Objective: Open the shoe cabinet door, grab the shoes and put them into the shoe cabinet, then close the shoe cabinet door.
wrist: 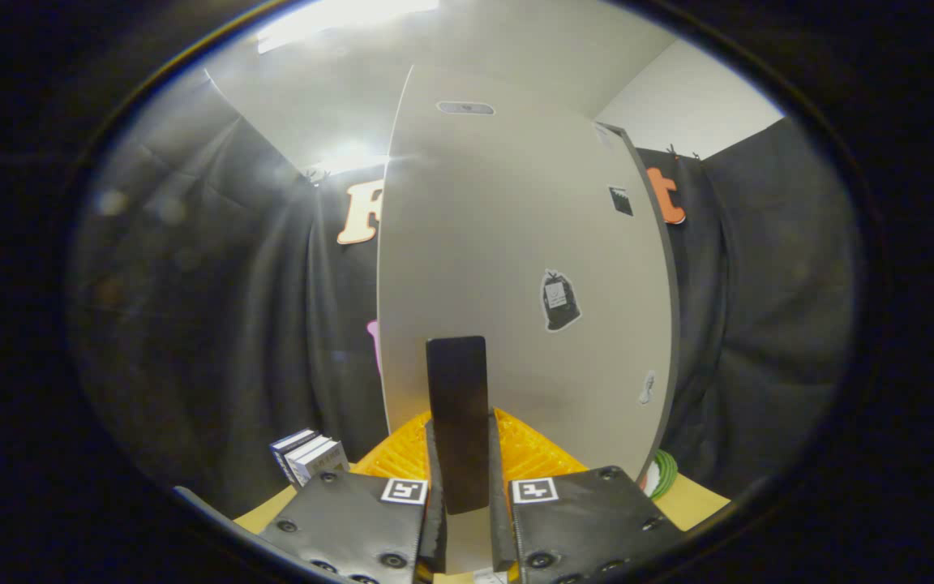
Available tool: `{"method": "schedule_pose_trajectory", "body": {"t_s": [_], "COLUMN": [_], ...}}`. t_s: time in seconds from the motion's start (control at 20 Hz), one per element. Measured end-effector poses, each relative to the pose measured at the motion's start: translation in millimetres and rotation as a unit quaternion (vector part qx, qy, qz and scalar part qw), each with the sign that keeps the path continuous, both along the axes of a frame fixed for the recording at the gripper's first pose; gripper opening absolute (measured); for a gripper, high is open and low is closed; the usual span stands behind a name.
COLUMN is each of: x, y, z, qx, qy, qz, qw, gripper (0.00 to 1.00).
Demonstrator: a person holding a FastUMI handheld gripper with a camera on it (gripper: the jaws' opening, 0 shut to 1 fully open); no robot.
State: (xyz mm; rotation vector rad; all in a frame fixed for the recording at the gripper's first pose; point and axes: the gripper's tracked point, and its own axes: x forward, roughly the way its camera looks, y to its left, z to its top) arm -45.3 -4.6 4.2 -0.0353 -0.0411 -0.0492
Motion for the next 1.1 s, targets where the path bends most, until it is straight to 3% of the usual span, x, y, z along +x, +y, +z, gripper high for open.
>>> {"method": "schedule_pose_trajectory", "body": {"t_s": [0.5, 1.1], "x": [-7.1, -43.2], "y": [-20.1, -68.1], "z": [6.1, 9.6], "qx": [-0.008, -0.007], "qy": [-0.013, -0.034], "qz": [-0.047, -0.142], "qw": [0.999, 0.989], "gripper": [0.23, 0.23]}}
